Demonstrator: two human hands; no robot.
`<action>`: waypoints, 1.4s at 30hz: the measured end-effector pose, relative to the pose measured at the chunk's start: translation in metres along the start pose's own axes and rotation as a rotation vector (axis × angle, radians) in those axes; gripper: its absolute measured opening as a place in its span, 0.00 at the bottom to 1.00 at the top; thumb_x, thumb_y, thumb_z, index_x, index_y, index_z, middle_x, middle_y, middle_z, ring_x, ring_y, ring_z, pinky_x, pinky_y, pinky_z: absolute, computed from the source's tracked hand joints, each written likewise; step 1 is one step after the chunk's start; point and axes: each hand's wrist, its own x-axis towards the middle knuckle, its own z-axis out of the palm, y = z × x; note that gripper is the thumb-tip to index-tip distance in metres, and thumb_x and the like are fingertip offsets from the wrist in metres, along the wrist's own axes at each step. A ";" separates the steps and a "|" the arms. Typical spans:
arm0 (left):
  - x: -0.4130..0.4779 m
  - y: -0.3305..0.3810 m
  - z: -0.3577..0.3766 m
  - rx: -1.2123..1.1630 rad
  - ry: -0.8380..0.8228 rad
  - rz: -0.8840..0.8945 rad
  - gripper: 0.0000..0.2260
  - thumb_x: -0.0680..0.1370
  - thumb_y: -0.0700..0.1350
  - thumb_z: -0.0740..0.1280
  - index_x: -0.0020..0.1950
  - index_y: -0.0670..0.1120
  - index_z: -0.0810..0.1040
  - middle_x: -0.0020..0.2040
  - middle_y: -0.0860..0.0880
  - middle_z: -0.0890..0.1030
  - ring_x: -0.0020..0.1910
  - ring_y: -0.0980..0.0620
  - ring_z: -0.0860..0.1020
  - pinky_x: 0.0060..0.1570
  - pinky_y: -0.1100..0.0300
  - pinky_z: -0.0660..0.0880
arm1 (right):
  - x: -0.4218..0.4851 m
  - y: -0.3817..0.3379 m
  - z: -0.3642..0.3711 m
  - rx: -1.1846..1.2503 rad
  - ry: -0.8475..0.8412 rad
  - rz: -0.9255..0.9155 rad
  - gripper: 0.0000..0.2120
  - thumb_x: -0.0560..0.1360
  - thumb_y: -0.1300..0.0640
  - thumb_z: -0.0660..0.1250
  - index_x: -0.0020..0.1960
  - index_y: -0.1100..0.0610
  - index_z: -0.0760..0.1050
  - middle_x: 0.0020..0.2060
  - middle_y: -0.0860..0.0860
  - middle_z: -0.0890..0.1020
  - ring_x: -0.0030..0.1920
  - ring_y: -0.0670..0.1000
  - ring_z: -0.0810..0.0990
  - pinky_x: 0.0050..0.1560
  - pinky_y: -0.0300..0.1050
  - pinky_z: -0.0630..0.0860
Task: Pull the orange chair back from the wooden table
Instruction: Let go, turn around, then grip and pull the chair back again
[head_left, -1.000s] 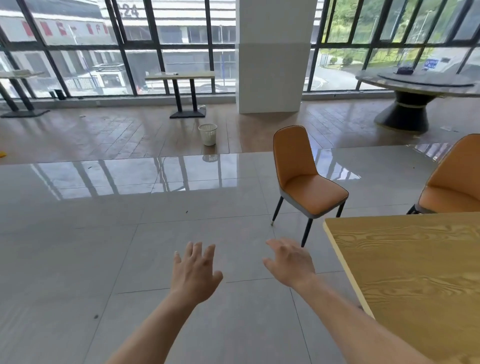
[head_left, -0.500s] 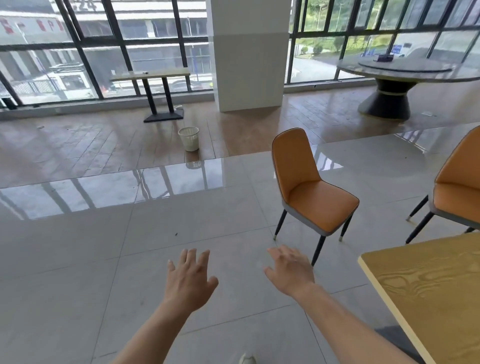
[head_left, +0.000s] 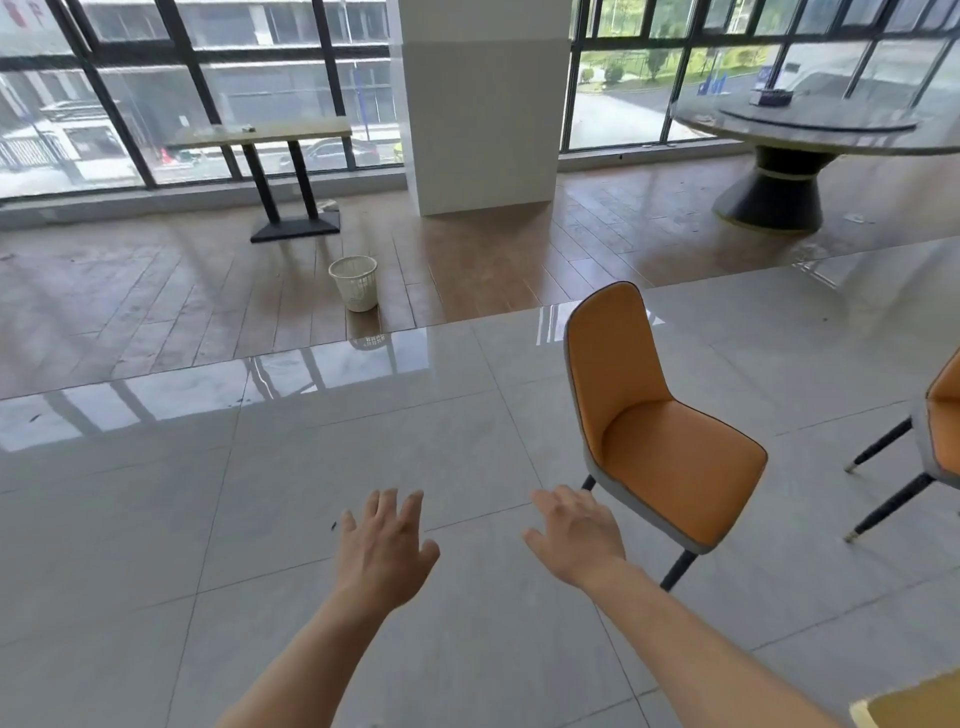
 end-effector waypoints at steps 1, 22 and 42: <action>0.021 -0.006 -0.003 -0.001 0.002 0.015 0.29 0.80 0.58 0.59 0.79 0.52 0.56 0.78 0.46 0.61 0.78 0.45 0.56 0.76 0.40 0.53 | 0.018 -0.003 0.001 0.000 -0.002 0.012 0.22 0.77 0.42 0.58 0.67 0.51 0.70 0.59 0.53 0.77 0.58 0.57 0.74 0.56 0.54 0.73; 0.442 -0.036 -0.090 0.081 -0.038 0.544 0.29 0.80 0.58 0.59 0.78 0.50 0.57 0.77 0.45 0.62 0.77 0.44 0.57 0.75 0.38 0.55 | 0.332 -0.010 -0.054 0.129 0.165 0.515 0.19 0.78 0.45 0.60 0.64 0.53 0.72 0.59 0.52 0.78 0.55 0.56 0.75 0.52 0.50 0.74; 0.749 0.194 -0.098 0.209 -0.134 1.085 0.28 0.81 0.57 0.58 0.78 0.49 0.57 0.76 0.45 0.62 0.76 0.44 0.58 0.75 0.39 0.55 | 0.526 0.156 -0.066 0.288 0.429 1.065 0.24 0.81 0.39 0.58 0.71 0.51 0.70 0.63 0.49 0.78 0.60 0.54 0.75 0.54 0.49 0.77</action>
